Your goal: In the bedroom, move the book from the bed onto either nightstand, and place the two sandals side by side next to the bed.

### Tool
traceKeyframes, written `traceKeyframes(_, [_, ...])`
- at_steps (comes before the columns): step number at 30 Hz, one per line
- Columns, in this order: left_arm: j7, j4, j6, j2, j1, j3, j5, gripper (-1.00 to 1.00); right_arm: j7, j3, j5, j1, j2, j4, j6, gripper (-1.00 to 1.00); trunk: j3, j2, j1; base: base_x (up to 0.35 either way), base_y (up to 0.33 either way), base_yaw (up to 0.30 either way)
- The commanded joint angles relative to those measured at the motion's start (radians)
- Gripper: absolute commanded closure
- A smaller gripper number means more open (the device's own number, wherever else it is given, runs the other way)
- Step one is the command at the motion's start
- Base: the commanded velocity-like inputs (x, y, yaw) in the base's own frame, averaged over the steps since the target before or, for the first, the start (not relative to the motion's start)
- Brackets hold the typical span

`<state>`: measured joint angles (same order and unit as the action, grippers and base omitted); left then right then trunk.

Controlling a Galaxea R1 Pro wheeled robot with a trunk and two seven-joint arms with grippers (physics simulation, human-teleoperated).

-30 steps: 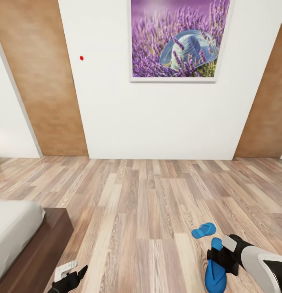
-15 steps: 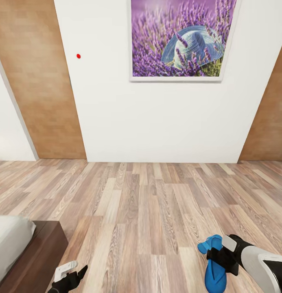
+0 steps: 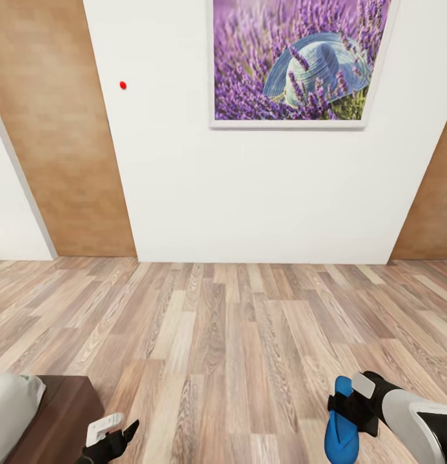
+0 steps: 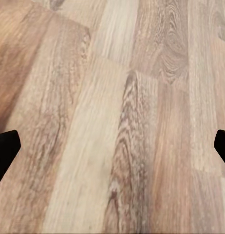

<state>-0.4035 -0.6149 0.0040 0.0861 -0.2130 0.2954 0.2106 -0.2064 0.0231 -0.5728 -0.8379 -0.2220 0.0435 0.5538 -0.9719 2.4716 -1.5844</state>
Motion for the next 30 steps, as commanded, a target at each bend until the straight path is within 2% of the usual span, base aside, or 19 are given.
traceKeyframes(1, [-0.006, 0.001, 0.0, 0.0, -0.001, 0.002, 0.006, -1.0, -0.006, 0.001, -0.007, -0.001, 0.0, 0.001, 0.0, 1.0, -0.001, 0.0, 0.0, 0.286, 0.107, 0.0])
traceKeyframes(24, [-0.006, 0.001, 0.001, 0.0, 0.0, 0.002, 0.006, -1.0, -0.004, -0.005, -0.007, -0.001, 0.0, 0.0, 0.0, 1.0, -0.001, 0.0, 0.0, 0.286, 0.085, 0.0])
traceKeyframes(30, [-0.006, 0.001, 0.001, 0.0, 0.0, 0.002, 0.006, -1.0, -0.003, -0.004, -0.007, -0.001, 0.0, 0.0, 0.0, 1.0, -0.001, 0.0, 0.0, 0.286, 0.019, -0.084])
